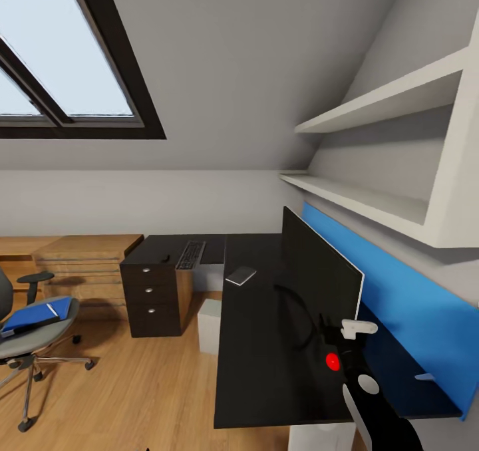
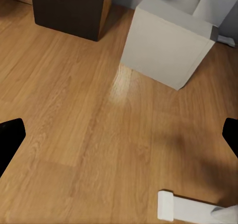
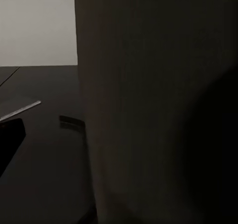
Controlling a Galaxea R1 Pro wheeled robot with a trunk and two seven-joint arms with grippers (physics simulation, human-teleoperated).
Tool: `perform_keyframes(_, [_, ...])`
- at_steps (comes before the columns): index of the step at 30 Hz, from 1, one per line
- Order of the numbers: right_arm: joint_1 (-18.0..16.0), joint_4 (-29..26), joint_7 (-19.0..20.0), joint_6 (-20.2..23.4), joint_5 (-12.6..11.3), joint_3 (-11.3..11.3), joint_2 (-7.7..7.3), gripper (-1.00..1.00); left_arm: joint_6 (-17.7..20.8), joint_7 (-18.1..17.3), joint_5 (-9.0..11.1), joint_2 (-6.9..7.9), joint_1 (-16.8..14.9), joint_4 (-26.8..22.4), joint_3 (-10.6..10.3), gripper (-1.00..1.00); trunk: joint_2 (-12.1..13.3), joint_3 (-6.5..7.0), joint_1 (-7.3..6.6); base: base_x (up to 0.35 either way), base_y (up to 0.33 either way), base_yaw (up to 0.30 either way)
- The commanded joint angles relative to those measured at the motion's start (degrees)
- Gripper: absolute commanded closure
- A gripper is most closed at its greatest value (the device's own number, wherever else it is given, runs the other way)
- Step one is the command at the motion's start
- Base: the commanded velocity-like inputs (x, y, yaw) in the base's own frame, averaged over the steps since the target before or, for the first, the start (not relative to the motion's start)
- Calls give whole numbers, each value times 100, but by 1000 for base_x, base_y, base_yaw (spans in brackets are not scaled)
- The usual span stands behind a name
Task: In the bedroom, organize the workspace by keeping the computer under the desk, ensuring the monitor is on the desk, placing the keyboard on the desk next to the monitor, placing the mouse on the desk next to the keyboard, moving the folder from the swivel chair onto the desk next to the mouse, stacking the notebook on top of the folder with the pen on top of the notebook, and positioning the swivel chair next to the desk.
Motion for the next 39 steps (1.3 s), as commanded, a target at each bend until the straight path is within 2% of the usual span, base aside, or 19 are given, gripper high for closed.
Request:
perform_keyframes(1, [-5,4,-29,-11,35,2,-1,-100,-2,-56,54,-1,-5,6,19,-100,-6,-9,1,0,-25,0])
perform_keyframes(39, [-4,9,-21,-11,43,2,-1,-100,2,-56,54,1,-5,6,29,-100,-6,-9,1,-28,19,0])
